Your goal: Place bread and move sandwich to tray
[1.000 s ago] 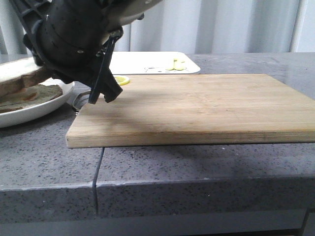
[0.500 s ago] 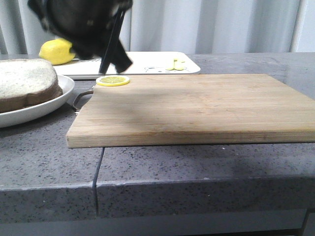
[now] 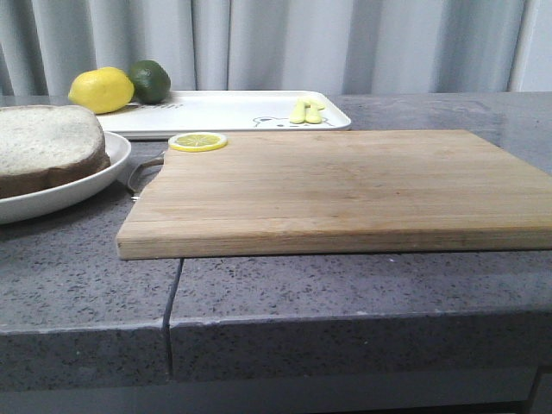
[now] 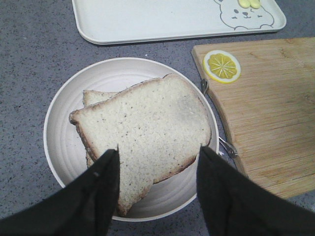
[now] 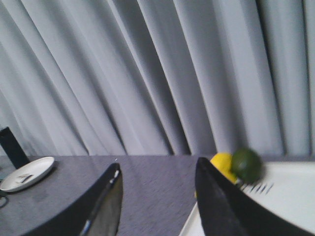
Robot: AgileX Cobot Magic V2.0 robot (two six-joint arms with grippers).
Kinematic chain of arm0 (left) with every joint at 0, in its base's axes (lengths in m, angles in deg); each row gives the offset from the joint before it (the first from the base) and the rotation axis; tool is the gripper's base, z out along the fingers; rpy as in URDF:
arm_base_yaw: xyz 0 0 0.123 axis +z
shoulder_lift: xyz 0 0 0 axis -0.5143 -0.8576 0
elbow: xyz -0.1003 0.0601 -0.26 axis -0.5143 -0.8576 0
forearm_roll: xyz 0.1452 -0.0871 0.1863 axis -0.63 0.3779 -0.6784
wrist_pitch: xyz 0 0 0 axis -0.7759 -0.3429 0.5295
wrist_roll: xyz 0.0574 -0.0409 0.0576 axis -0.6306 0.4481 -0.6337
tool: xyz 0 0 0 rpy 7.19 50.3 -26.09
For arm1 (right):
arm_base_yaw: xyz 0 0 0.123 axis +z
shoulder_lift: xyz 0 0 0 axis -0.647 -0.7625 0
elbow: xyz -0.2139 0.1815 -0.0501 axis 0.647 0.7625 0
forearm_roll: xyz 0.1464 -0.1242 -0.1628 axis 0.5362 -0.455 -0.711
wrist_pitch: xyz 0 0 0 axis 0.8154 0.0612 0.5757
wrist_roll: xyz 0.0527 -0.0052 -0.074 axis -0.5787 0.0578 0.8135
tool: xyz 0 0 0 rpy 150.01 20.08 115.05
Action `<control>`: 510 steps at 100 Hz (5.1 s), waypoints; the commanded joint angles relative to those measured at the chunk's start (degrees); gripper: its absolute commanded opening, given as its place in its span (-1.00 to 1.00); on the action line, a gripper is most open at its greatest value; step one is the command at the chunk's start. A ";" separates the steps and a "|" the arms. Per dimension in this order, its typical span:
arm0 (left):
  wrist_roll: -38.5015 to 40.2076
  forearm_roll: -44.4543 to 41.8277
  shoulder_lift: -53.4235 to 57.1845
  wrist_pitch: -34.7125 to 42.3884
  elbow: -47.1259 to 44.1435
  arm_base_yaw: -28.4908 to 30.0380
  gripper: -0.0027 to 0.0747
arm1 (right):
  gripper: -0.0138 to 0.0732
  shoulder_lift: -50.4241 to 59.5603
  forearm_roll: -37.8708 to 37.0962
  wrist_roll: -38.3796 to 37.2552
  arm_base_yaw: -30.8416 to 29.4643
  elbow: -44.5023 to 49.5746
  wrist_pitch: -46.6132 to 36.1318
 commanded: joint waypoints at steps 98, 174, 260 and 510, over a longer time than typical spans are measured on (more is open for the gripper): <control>0.12 1.97 0.32 9.85 1.92 0.15 -0.06 | 0.15 59.17 20.29 53.37 -0.40 44.99 -17.92; 5.16 -4.50 -6.20 11.13 1.92 6.56 -0.06 | 0.15 59.17 20.21 53.37 -0.40 45.15 -17.18; 5.16 -2.77 -22.57 9.71 1.92 10.46 -0.06 | 0.15 59.17 20.21 53.37 -0.40 45.15 -15.24; 4.12 3.90 -29.82 6.62 2.56 8.71 -0.98 | 0.15 59.17 20.21 53.37 -0.40 45.10 -15.23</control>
